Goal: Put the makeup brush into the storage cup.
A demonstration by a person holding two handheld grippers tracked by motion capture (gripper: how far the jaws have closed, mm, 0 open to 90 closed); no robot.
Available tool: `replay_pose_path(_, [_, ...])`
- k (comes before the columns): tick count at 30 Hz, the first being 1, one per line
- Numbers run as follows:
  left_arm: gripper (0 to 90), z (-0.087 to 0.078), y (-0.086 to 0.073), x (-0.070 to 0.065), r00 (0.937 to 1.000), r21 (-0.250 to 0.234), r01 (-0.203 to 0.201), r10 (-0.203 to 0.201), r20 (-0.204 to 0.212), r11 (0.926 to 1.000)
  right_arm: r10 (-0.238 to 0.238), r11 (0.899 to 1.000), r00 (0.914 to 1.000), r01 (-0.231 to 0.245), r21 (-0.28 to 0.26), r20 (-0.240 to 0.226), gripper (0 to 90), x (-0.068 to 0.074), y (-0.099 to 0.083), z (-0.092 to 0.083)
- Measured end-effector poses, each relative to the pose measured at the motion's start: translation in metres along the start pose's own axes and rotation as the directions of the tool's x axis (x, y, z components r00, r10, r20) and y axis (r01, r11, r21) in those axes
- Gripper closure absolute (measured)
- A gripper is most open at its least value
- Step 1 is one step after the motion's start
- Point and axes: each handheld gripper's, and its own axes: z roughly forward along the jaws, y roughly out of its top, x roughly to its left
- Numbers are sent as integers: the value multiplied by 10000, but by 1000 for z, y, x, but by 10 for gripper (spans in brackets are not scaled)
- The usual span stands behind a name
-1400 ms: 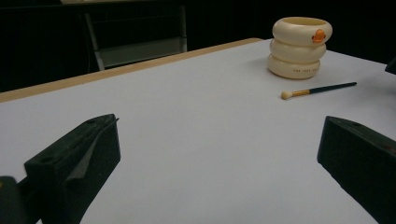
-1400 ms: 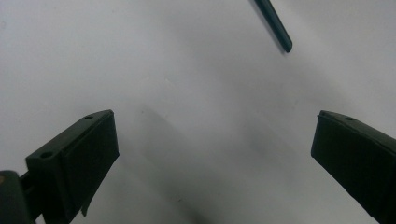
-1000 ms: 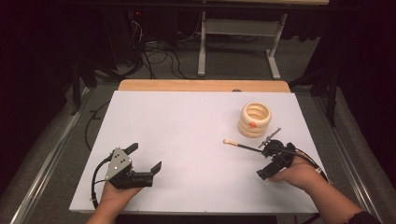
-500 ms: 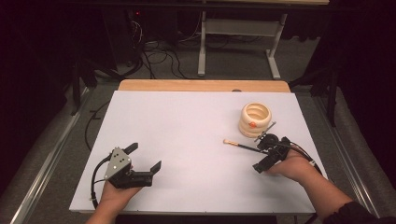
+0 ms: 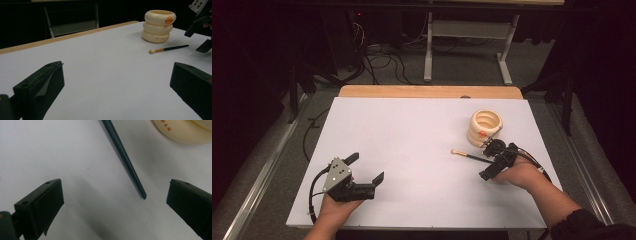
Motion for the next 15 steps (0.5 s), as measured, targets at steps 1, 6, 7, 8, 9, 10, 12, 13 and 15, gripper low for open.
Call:
replay_pose_path(1, [2, 0, 0, 0, 10000, 0, -12, 12, -6, 10000, -96, 10000, 10000, 96, -13, 4, 36, -1, 2, 0])
replay_pose_path(6, [2, 0, 0, 1, 10000, 6, 49, -49, 2, 10000, -56, 10000, 10000, 56, -60, 23, 59, -5, 9, 2])
replay_pose_path(7, [2, 0, 0, 1, 10000, 2, 54, -54, 3, 10000, -39, 10000, 10000, 39, -73, 17, 70, -6, 10, 3])
replay_pose_path(8, [2, 0, 0, 1, 10000, 2, 54, -54, 3, 10000, -39, 10000, 10000, 39, -73, 17, 70, -6, 10, 3])
replay_pose_path(9, [2, 0, 0, 1, 10000, -34, 95, -95, 2, 9999, -67, 9998, 10000, 67, -162, -10, 118, -10, 12, 3])
replay_pose_path(10, [2, 0, 0, 1, 10000, -42, 87, -87, 16, 10000, -65, 9998, 10000, 65, -181, 9, 139, -10, 13, 3])
replay_pose_path(12, [2, 0, 0, 1, 10000, -24, 50, -50, 22, 10000, -95, 9994, 10000, 96, -326, 16, 178, -13, 14, 3])
replay_pose_path(13, [2, 0, 0, 1, 10000, -29, 47, -47, 29, 10000, -13, 9994, 10000, 13, -333, 8, 197, -14, 15, 4])
replay_pose_path(15, [2, 0, 0, 1, 10000, -41, 65, -65, 34, 10000, -67, 9996, 9999, 64, -276, -107, 223, -16, 15, 6])
